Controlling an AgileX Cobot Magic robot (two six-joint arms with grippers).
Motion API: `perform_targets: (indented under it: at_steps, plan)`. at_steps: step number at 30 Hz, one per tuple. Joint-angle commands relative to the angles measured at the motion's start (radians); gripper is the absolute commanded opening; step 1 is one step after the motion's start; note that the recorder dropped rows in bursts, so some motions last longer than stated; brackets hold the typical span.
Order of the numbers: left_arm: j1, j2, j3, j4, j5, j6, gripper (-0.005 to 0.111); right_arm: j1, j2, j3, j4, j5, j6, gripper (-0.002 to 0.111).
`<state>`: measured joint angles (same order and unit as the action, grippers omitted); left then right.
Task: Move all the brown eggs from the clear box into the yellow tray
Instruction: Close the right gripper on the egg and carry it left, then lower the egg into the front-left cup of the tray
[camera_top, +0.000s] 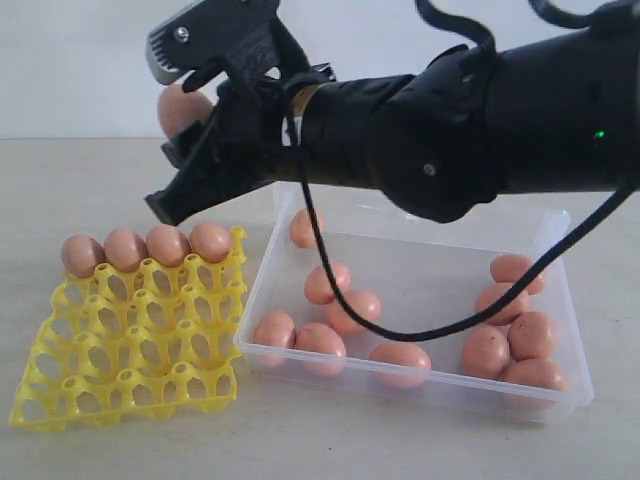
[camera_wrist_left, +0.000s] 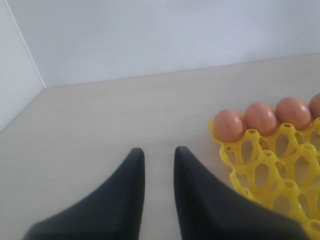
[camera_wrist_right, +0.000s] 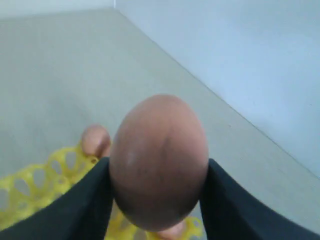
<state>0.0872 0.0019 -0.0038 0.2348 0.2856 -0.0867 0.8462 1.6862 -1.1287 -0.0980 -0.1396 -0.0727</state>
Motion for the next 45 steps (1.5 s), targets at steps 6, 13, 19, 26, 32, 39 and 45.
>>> perform_targets:
  at_steps: [6,13,19,26,32,39,45]
  plan:
    - [0.002,-0.002,0.004,-0.002,-0.002,-0.002,0.022,0.09,0.141,0.0,-0.013,-0.248,0.2,0.0]
    - [0.002,-0.002,0.004,-0.002,-0.002,-0.002,0.022,0.131,0.244,-0.032,-0.082,-0.299,0.293,0.0]
    - [0.002,-0.002,0.004,-0.002,-0.002,-0.002,0.022,0.131,0.323,-0.128,-0.195,-0.298,0.406,0.0]
    - [0.002,-0.002,0.004,-0.002,-0.002,-0.002,0.022,0.151,0.438,-0.243,-0.275,-0.273,0.491,0.0]
    - [0.002,-0.002,0.004,-0.002,-0.002,-0.002,0.022,0.162,0.53,-0.347,-0.344,-0.268,0.548,0.0]
    - [0.002,-0.002,0.004,-0.002,-0.002,-0.002,0.022,0.16,0.597,-0.419,-0.344,-0.222,0.566,0.0]
    - [0.002,-0.002,0.004,-0.002,-0.002,-0.002,0.022,0.16,0.604,-0.419,-0.344,-0.183,0.542,0.0]
